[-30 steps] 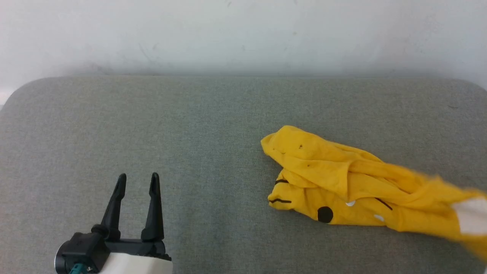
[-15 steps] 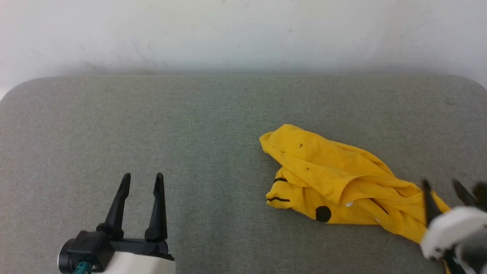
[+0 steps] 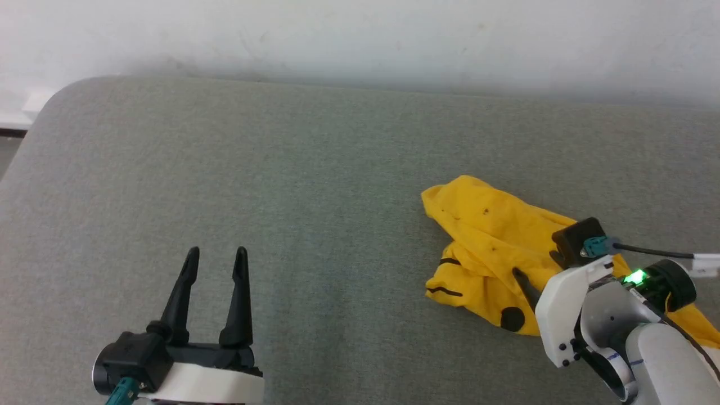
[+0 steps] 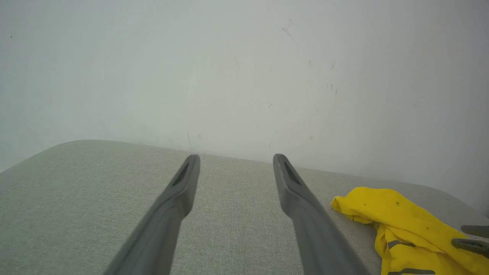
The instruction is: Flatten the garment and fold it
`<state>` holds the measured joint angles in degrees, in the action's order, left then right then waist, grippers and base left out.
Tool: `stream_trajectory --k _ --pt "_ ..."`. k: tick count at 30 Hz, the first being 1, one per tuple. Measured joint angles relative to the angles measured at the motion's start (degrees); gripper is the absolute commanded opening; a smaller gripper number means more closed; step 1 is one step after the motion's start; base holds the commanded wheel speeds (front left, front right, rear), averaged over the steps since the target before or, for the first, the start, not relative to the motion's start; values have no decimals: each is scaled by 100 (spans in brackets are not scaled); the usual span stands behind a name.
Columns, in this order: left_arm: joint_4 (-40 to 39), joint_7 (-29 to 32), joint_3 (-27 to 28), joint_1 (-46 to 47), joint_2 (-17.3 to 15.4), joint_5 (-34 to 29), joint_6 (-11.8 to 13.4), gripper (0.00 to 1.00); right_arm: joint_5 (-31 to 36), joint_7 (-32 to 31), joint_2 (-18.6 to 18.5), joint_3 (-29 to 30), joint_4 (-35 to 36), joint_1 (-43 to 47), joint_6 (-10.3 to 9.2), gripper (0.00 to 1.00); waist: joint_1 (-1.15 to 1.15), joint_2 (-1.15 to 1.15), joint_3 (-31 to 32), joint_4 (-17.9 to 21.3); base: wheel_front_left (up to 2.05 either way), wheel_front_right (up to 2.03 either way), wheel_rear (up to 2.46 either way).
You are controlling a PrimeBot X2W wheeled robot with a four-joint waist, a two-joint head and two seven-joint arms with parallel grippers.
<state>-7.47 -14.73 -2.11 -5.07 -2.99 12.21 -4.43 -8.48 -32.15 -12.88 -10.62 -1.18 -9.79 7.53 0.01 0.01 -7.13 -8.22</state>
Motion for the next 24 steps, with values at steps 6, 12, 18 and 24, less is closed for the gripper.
stream_trajectory --k 6,12,18,24 --pt "62 0 -11 92 0 54 0 100 -246 -346 -214 -403 -497 -172 0 0 0 0 -106 -267 0 0 0" --pt "120 0 -30 85 0 88 47 100 -324 -146 -353 -492 -419 -498 0 0 0 0 -5 -378 0 0 0" --pt "140 0 -78 52 0 90 96 100 -336 119 -460 -599 -59 -1368 0 0 -1 0 280 -376 0 0 0" --pt "144 0 -156 43 0 90 96 100 -328 402 -235 -1562 203 -1935 0 0 -2 0 450 -403 0 0 0"
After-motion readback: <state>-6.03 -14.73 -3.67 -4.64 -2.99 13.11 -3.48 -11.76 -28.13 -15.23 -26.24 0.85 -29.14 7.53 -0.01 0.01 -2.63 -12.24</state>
